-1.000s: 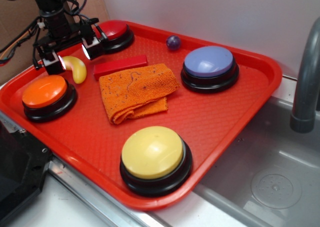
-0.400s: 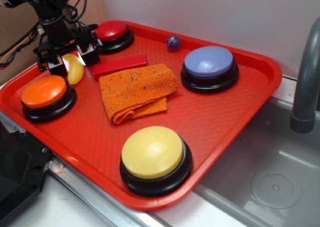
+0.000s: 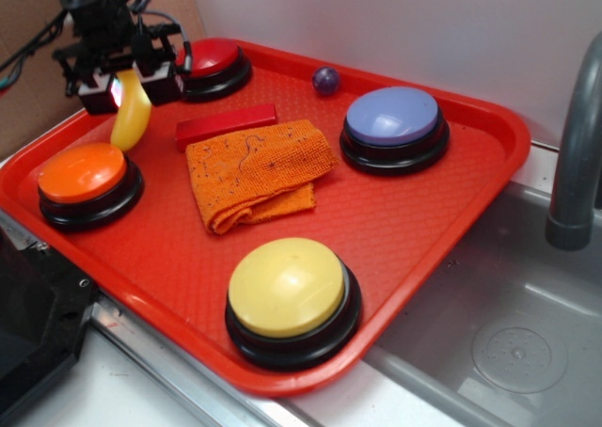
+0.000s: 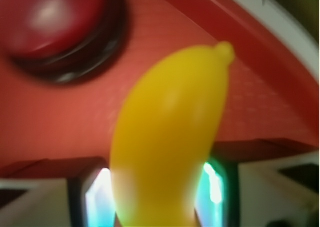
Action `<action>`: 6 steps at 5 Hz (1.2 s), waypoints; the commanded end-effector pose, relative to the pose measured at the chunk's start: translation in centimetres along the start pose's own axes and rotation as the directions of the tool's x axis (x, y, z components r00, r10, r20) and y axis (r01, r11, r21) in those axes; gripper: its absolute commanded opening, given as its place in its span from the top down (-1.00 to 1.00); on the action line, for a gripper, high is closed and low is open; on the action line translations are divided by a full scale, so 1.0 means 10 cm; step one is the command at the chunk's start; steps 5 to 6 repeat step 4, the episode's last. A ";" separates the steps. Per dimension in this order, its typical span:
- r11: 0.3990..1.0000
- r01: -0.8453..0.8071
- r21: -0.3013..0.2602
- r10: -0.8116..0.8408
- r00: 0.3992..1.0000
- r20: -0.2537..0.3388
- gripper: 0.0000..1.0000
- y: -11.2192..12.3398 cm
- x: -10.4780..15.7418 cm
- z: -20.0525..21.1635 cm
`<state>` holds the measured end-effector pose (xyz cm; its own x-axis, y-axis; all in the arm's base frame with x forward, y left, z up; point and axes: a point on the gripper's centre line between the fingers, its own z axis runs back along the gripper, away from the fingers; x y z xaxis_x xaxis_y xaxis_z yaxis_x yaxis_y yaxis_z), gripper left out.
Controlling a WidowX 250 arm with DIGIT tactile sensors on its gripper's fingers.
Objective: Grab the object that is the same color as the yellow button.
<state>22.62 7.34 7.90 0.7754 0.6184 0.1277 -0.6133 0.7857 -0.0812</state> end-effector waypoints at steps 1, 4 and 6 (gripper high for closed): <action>0.868 0.493 -0.065 -0.489 0.870 0.065 1.00 -0.52 -0.38 0.77; 0.776 0.625 -0.086 -0.628 0.778 -0.013 1.00 -0.63 -0.67 0.93; 0.776 0.625 -0.086 -0.628 0.778 -0.013 1.00 -0.63 -0.67 0.93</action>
